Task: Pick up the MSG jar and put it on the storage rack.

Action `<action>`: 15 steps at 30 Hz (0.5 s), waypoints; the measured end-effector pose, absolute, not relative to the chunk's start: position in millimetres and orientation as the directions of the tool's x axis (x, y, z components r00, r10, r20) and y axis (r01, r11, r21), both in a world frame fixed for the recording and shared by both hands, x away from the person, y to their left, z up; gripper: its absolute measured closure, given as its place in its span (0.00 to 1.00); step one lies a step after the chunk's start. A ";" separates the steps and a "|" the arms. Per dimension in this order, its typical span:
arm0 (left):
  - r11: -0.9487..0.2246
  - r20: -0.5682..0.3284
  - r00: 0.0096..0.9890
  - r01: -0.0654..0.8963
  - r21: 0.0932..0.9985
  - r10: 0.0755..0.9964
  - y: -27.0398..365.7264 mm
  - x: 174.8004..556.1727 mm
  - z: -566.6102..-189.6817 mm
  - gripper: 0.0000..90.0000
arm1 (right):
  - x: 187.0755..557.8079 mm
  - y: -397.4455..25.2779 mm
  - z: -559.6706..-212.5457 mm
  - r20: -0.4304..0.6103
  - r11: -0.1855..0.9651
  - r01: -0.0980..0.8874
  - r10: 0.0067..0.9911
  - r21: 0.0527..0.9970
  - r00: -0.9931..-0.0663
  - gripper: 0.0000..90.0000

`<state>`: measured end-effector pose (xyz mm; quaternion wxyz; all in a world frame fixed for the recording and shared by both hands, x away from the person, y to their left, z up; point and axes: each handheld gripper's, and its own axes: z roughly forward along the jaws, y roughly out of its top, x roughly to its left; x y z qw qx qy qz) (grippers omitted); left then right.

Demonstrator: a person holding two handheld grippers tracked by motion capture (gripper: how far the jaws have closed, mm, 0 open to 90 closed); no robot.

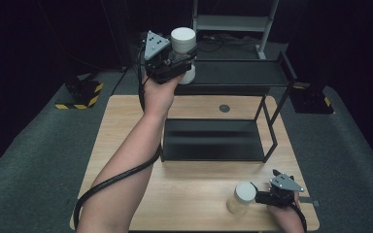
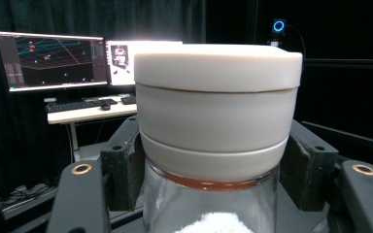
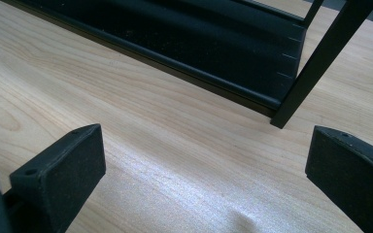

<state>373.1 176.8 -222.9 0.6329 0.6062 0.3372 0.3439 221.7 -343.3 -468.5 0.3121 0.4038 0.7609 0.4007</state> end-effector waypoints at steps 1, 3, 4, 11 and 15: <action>0.029 -0.010 0.536 -0.026 0.999 0.844 176.8 373.1 -222.9 0.39 | 221.7 -343.3 -468.5 -0.151 0.353 0.364 0.865 0.862 -0.479 0.00; 0.020 -0.003 0.533 -0.025 0.999 0.846 175.7 374.6 -222.0 0.39 | 221.7 -343.3 -468.5 -0.149 0.351 0.366 0.865 0.862 -0.478 0.00; 0.016 0.000 0.528 -0.026 1.000 0.849 174.4 375.0 -221.8 0.39 | 221.6 -343.5 -468.5 -0.149 0.351 0.365 0.865 0.862 -0.479 0.00; 0.021 -0.009 0.514 -0.017 1.000 0.858 172.3 378.1 -224.4 0.39 | 221.3 -342.7 -468.6 -0.157 0.359 0.361 0.862 0.861 -0.482 0.00; 0.018 -0.008 0.514 -0.016 1.000 0.858 170.7 379.5 -225.1 0.39 | 221.1 -342.4 -468.6 -0.157 0.359 0.361 0.862 0.861 -0.481 0.00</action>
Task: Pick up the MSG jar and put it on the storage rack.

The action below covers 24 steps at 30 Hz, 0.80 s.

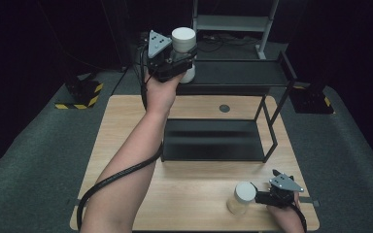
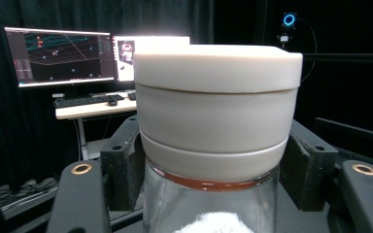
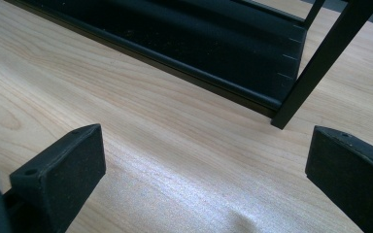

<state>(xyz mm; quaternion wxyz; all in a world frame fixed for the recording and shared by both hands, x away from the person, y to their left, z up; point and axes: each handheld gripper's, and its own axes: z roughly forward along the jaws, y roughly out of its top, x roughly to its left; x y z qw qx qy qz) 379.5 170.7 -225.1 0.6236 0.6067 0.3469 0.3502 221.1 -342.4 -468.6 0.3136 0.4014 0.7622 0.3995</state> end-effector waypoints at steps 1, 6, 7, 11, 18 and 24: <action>0.014 -0.004 0.512 -0.017 1.000 0.859 169.6 379.8 -224.5 0.39 | 221.1 -342.0 -468.4 -0.159 0.360 0.362 0.862 0.860 -0.481 0.00; 0.022 -0.011 0.514 -0.014 1.000 0.858 168.5 380.3 -224.7 0.39 | 221.0 -341.8 -468.6 -0.165 0.366 0.358 0.860 0.859 -0.484 0.00; 0.022 -0.011 0.514 -0.014 1.000 0.858 168.5 380.3 -224.7 0.39 | 221.0 -341.8 -468.6 -0.165 0.366 0.358 0.860 0.859 -0.484 0.00; 0.014 -0.006 0.511 -0.011 1.000 0.860 166.9 380.9 -225.6 0.39 | 221.0 -342.0 -468.6 -0.164 0.365 0.358 0.860 0.859 -0.484 0.00; 0.018 -0.011 0.509 -0.008 1.000 0.861 167.0 381.7 -229.2 0.39 | 221.2 -342.2 -468.5 -0.161 0.363 0.359 0.860 0.860 -0.484 0.00; 0.012 -0.003 0.509 -0.014 1.000 0.861 166.9 380.9 -230.3 0.39 | 221.2 -341.8 -468.5 -0.163 0.365 0.359 0.860 0.859 -0.483 0.00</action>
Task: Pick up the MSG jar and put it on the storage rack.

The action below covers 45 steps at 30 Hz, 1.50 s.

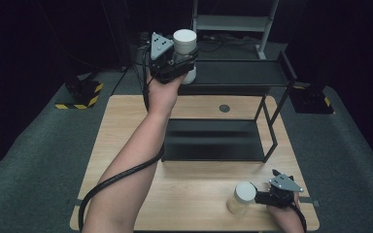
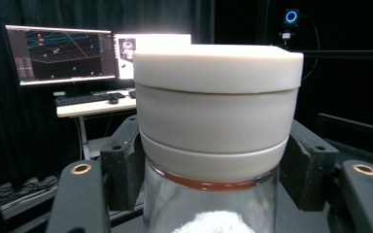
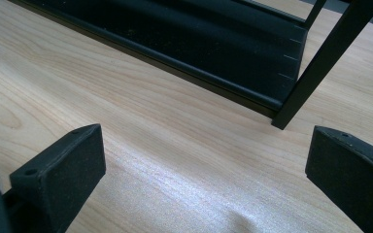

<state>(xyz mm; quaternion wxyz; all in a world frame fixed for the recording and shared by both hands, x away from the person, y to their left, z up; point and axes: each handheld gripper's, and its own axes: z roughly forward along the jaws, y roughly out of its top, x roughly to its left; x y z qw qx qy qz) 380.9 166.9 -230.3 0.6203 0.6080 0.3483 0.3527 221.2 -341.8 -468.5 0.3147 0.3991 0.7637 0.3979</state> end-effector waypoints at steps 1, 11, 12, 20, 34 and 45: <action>0.011 -0.003 0.509 -0.014 1.000 0.861 166.9 380.8 -230.3 0.39 | 221.1 -341.7 -468.5 -0.164 0.366 0.359 0.860 0.859 -0.483 0.00; 0.013 -0.003 0.506 -0.018 1.000 0.863 166.6 380.6 -231.2 0.31 | 220.9 -342.6 -468.8 -0.159 0.360 0.359 0.861 0.861 -0.483 0.00; 0.021 -0.010 0.502 -0.017 1.000 0.865 165.8 380.3 -231.5 0.31 | 221.0 -342.6 -468.8 -0.158 0.360 0.359 0.861 0.861 -0.483 0.00; 0.022 -0.019 0.509 0.001 1.000 0.860 164.8 379.8 -230.3 0.00 | 221.4 -342.0 -468.5 -0.164 0.367 0.358 0.858 0.859 -0.486 0.00; 0.004 0.000 0.510 -0.006 1.000 0.860 164.1 362.1 -229.1 0.00 | 221.7 -340.7 -467.9 -0.170 0.375 0.360 0.856 0.855 -0.487 0.00; -0.004 0.013 0.516 -0.019 1.000 0.856 172.3 339.9 -236.4 0.00 | 221.7 -339.7 -467.9 -0.180 0.384 0.356 0.853 0.852 -0.489 0.00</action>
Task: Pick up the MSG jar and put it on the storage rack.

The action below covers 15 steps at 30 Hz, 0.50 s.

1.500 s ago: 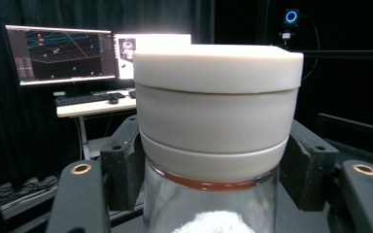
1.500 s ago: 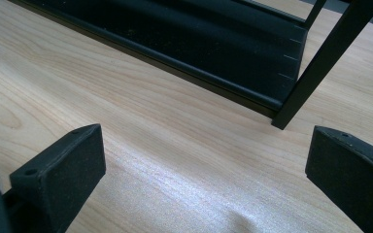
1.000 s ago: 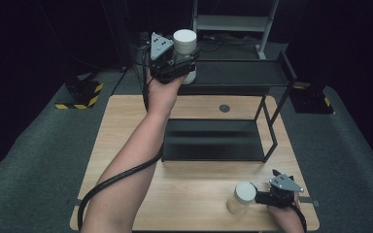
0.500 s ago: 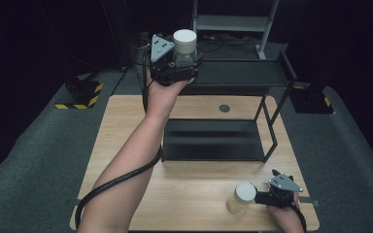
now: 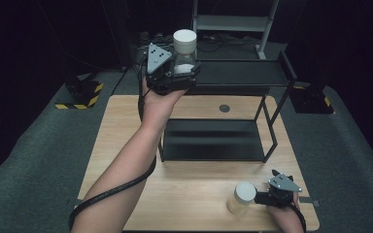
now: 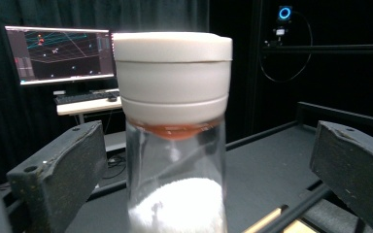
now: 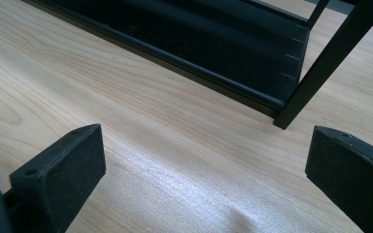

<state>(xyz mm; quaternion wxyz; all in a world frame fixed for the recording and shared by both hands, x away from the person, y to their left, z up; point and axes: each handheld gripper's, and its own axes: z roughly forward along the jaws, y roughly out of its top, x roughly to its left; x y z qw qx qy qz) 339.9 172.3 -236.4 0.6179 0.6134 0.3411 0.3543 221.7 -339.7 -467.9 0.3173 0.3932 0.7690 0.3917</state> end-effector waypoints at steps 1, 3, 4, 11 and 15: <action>-0.010 0.021 0.520 -0.023 1.000 0.854 174.0 335.6 -238.0 0.00 | 221.7 -339.3 -467.7 -0.181 0.385 0.357 0.853 0.851 -0.490 0.00; -0.011 0.022 0.520 -0.024 1.000 0.854 175.1 332.6 -239.2 0.00 | 221.7 -339.2 -467.7 -0.182 0.386 0.357 0.853 0.851 -0.490 0.00; -0.015 0.026 0.516 -0.025 1.000 0.856 175.7 329.9 -240.1 0.00 | 221.8 -339.1 -467.6 -0.182 0.387 0.357 0.852 0.850 -0.490 0.00; -0.015 0.026 0.518 -0.025 1.000 0.855 184.7 315.3 -249.1 0.00 | 221.6 -338.9 -467.7 -0.184 0.388 0.356 0.852 0.850 -0.490 0.00; -0.020 0.031 0.529 -0.026 0.999 0.848 190.9 306.3 -258.8 0.00 | 221.4 -338.1 -467.7 -0.188 0.392 0.355 0.851 0.849 -0.490 0.00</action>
